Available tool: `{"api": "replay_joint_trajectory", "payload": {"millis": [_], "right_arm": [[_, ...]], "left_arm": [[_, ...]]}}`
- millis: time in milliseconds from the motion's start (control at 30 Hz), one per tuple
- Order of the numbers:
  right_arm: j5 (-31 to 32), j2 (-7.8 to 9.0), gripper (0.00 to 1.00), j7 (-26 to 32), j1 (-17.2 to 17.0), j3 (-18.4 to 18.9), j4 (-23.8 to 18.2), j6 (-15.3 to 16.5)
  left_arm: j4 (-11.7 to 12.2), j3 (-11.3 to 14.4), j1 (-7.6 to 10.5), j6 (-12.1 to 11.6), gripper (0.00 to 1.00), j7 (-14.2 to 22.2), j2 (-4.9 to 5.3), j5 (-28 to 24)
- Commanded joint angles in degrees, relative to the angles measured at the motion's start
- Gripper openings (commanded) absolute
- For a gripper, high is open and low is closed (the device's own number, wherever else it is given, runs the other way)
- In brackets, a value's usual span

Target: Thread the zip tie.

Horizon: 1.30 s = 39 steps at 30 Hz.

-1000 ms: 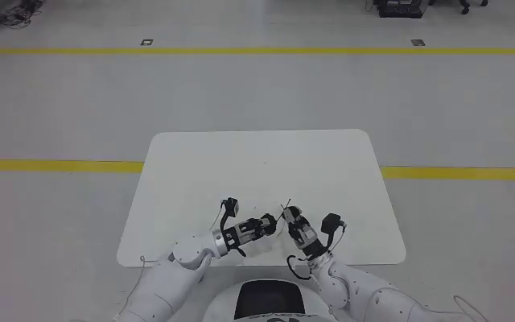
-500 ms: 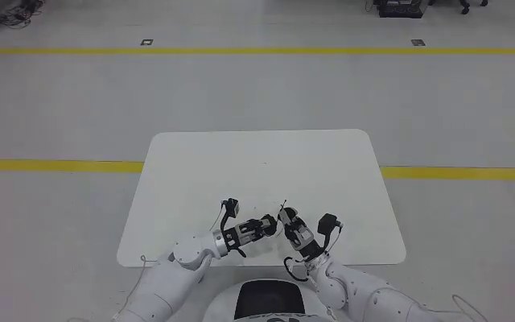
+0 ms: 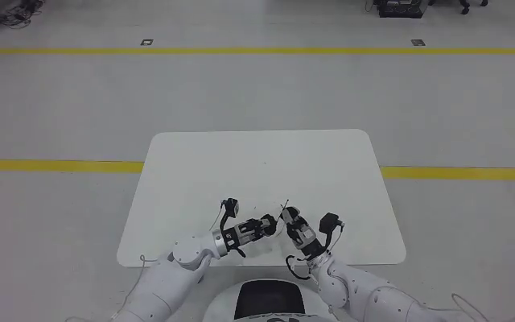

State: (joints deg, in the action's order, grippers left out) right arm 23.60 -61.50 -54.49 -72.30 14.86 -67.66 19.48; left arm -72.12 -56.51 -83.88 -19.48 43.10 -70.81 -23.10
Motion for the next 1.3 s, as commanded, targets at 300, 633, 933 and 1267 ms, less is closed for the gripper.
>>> {"api": "replay_joint_trajectory", "payload": {"millis": [300,633,933,1267], "right_arm": [[0.94,-0.53,0.0,0.67,-0.51,0.85,0.68,0.0],[1.76,-0.53,0.0,0.96,-0.73,1.0,0.44,0.0],[2.0,-0.67,0.0,1.97,-0.75,0.93,0.33,0.0],[2.06,-0.79,0.0,2.17,-0.8,1.05,0.44,0.0]], "left_arm": [[-0.17,0.68,0.12,0.0,0.0,-0.23,0.34,-0.22],[-0.16,1.22,0.33,0.0,0.0,-0.43,0.59,-0.45],[-0.27,1.56,0.47,0.0,0.0,-0.65,0.81,-0.71],[-0.36,1.95,0.64,0.0,0.0,-0.75,1.04,-0.92]]}}
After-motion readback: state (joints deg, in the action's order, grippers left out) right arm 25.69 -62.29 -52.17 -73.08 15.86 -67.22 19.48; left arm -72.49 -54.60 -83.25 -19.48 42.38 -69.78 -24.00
